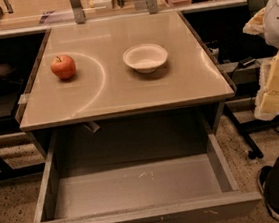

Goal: Close top drawer

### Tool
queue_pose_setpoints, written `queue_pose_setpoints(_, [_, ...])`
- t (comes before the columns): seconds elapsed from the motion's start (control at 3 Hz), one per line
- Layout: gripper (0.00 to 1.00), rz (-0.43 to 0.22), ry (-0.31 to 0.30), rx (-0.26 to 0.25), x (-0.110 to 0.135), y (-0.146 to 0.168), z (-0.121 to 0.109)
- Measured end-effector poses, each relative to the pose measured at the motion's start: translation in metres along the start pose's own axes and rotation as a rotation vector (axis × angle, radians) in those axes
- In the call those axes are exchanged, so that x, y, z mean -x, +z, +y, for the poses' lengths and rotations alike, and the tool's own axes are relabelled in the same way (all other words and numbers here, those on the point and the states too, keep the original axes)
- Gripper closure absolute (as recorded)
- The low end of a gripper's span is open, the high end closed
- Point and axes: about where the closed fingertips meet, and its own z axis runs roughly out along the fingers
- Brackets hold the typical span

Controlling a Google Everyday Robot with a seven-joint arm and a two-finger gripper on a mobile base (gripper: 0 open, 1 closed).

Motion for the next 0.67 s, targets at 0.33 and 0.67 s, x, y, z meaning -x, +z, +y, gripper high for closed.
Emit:
queue_pose_setpoints(0.33, [0.00, 0.000, 0.000, 0.000, 0.000, 0.000, 0.000])
queue_pose_setpoints(0.67, [0.00, 0.003, 0.019, 0.027, -0.012, 0.017, 0.007])
